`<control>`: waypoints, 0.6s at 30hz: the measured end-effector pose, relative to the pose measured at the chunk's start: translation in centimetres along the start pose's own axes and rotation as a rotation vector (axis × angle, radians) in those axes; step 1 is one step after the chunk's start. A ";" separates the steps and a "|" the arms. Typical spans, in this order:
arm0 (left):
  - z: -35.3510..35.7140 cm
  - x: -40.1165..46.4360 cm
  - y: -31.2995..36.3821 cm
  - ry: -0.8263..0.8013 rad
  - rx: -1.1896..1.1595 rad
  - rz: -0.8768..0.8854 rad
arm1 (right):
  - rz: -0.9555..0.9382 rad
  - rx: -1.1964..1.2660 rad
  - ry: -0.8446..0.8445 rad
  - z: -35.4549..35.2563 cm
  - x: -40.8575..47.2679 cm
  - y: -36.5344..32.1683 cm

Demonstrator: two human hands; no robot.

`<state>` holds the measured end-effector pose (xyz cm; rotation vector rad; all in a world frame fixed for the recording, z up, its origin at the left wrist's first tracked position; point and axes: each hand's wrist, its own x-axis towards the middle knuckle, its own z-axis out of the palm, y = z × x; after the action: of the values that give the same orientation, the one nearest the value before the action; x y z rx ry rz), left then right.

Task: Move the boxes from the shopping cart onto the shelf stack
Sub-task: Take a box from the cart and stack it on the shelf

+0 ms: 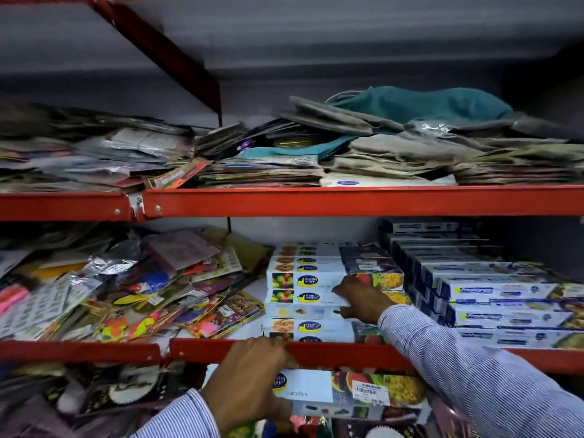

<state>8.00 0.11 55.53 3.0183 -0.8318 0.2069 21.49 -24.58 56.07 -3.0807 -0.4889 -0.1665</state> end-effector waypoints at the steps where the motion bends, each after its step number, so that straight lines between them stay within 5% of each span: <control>1: 0.2 0.0 -0.2 -0.008 0.003 -0.007 | 0.004 0.015 0.003 0.1 0.2 0.1; 11: -0.1 2.5 0.2 0.030 -0.019 -0.005 | 0.055 0.109 0.199 0.4 0.6 0.7; 18: -0.5 7.4 1.0 0.140 -0.054 -0.010 | 0.015 0.152 0.059 -1.7 1.7 1.1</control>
<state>13.71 -4.45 56.94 2.9165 -0.7977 0.3845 23.25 -25.12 57.98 -2.9209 -0.4541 -0.2089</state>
